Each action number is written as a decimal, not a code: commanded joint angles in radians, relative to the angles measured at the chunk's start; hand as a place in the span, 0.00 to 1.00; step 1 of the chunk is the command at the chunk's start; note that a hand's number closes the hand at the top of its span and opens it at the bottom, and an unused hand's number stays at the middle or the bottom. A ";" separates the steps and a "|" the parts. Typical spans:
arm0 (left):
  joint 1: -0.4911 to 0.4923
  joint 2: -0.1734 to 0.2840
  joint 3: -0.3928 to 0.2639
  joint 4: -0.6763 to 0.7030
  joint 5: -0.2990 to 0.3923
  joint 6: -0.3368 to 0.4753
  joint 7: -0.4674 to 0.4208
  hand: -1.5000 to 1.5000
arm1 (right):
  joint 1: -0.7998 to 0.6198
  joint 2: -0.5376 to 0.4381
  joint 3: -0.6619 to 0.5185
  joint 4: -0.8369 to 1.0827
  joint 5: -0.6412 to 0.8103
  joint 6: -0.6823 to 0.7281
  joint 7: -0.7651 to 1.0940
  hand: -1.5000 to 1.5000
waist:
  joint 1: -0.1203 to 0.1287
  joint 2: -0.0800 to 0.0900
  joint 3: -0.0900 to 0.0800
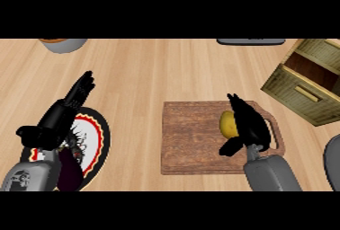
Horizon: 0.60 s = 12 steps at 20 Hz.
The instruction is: Pick the lemon from the cutting board and place it in the basket
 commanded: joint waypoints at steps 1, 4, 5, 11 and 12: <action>-0.020 -0.015 -0.005 -0.035 -0.010 0.002 0.056 0.50 | -0.023 -0.009 -0.030 0.016 -0.030 0.055 -0.017 0.00 | 0.000 0.000 0.000; 0.052 0.018 0.033 -0.082 0.040 -0.052 0.035 0.50 | -0.021 -0.003 -0.022 0.094 -0.035 0.024 -0.082 1.00 | 0.003 0.000 0.000; 0.050 -0.019 -0.009 -0.072 0.000 -0.016 0.031 0.50 | -0.052 0.016 0.010 0.091 -0.020 0.086 -0.026 1.00 | 0.003 0.000 0.000; 0.015 -0.019 0.016 -0.023 -0.008 -0.026 0.000 0.50 | -0.009 -0.004 0.018 0.099 0.031 0.019 -0.089 1.00 | -0.001 0.000 0.000; 0.057 -0.019 0.018 -0.007 -0.002 -0.032 -0.024 0.50 | 0.006 -0.034 0.022 0.112 0.034 0.017 -0.125 1.00 | 0.000 0.000 0.000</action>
